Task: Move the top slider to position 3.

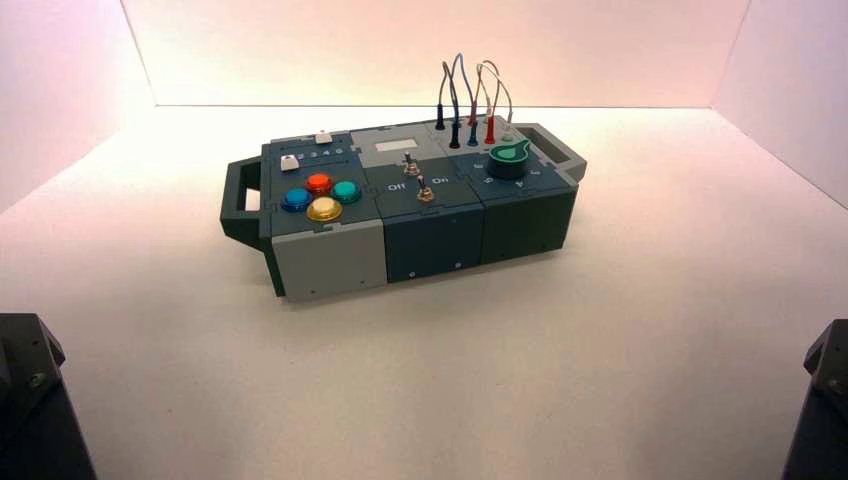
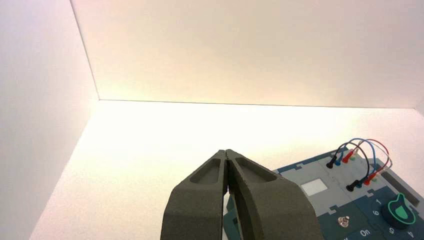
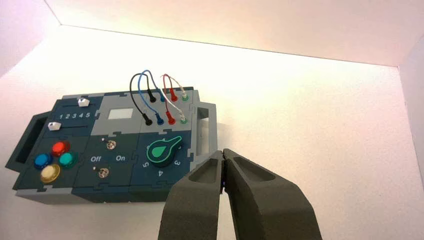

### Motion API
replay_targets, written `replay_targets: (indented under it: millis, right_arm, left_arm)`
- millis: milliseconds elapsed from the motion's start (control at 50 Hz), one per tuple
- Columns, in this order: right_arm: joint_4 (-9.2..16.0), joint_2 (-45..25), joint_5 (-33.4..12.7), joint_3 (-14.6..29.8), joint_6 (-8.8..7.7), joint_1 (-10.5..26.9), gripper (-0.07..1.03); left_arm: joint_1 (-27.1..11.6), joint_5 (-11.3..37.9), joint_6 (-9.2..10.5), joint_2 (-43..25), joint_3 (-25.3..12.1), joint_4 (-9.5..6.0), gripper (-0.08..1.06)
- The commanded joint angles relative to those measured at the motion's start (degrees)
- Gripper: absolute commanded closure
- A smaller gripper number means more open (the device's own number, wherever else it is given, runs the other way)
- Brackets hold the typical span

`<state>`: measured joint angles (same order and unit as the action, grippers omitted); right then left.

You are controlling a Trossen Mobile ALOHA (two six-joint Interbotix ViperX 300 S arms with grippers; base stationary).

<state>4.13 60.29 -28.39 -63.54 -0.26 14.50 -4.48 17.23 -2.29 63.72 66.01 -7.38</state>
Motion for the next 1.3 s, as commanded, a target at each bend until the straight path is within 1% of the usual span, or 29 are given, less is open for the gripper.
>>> replay_targets:
  millis: [20,380,520,600,680,760,780,840,860,940,1020,1120,1300]
  right_arm:
    - [0.2,-0.4,0.6,1.8,0.0,0.2,0.99]
    - [0.2,-0.3,0.7,1.8,0.0,0.2,0.99]
    - [0.2,-0.3,0.6,1.8,0.0,0.2,0.99]
    - [0.2,-0.4,0.6,1.8,0.0,0.2,0.99]
    - [0.2,-0.4,0.4,1.8,0.0,0.2,0.99]
    - [0.2,-0.3,0.3,1.6,0.18,0.2,0.99]
    - [0.2,-0.3,0.2,1.6,0.18,0.2,0.99]
    - [0.2,-0.4,0.2,1.6,0.26,0.2,0.99]
    - [0.2,-0.4,0.2,1.7,0.26,0.2,0.99]
    - [0.2,-0.6,-0.2,1.8,0.26,0.2,0.99]
    - [0.2,-1.0,-0.9,1.8,0.35,0.1,0.99]
    - [0.3,-2.4,-2.5,2.1,0.62,0.1,0.99]
    - [0.4,-6.9,-4.5,3.5,0.62,0.2,0.99]
  left_arm:
    - [0.1,-0.6,-0.18,-0.6,-1.2,0.18,1.01]
    - [-0.2,-0.9,-0.09,-1.2,-1.4,0.09,1.01]
    - [-2.4,-0.4,-0.09,-5.6,-2.5,-0.26,1.01]
    - [-5.2,1.9,-0.09,-10.1,-4.0,-0.26,1.01]
    - [-8.2,4.8,-0.09,-15.4,-6.4,-0.26,1.01]
    - [-10.4,9.5,-0.18,-21.4,-9.9,-0.18,1.01]
    - [-10.5,10.2,-0.18,-22.1,-10.4,-0.18,1.01]
    - [-11.3,15.1,-0.18,-26.2,-13.5,0.0,1.01]
    - [-11.4,16.0,-0.18,-26.8,-14.0,-0.09,1.01]
    - [-12.0,21.9,-0.97,-31.0,-17.4,0.0,1.01]
    - [-12.2,25.6,-1.58,-33.8,-19.7,-0.09,1.01]
    - [-12.3,27.3,-2.2,-35.9,-21.4,0.0,1.01]
    - [-13.1,27.2,-2.9,-38.8,-23.5,0.0,1.01]
